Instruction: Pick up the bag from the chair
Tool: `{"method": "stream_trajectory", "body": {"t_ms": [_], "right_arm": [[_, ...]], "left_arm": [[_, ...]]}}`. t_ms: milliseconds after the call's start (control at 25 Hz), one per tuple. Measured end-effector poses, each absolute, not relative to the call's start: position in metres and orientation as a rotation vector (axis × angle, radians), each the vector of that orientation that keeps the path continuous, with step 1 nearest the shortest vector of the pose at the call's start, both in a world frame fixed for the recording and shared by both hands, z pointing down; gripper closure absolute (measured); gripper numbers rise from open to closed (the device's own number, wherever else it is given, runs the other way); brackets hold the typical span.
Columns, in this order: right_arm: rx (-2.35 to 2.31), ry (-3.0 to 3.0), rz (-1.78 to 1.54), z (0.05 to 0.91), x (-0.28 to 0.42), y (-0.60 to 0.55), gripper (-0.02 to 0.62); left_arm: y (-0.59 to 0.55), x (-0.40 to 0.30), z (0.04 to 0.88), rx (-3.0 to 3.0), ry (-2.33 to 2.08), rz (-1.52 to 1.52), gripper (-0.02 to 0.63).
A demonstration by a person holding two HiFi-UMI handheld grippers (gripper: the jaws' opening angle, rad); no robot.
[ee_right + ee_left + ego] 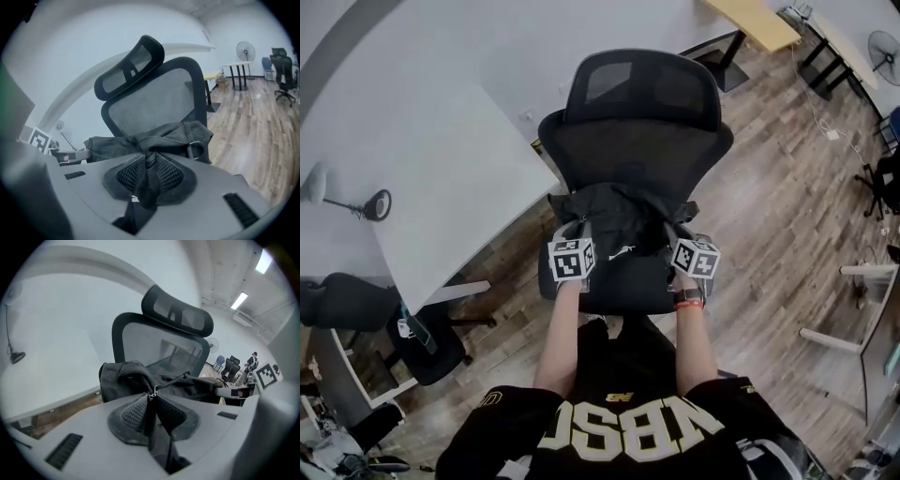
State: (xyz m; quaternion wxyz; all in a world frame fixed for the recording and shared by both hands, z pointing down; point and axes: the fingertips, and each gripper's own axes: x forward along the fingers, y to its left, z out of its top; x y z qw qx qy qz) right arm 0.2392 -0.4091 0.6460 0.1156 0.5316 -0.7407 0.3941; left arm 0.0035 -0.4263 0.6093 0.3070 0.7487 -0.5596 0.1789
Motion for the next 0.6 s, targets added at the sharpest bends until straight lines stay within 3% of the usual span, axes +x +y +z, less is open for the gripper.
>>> {"method": "stream_trajectory", "body": {"t_ms": [600], "right_arm": [[1.677, -2.477, 0.902, 0.485, 0.233, -0.457, 0.525]], "left_arm": [[-0.466, 0.004, 0.464, 2.215, -1.609, 0.242, 0.541]]}}
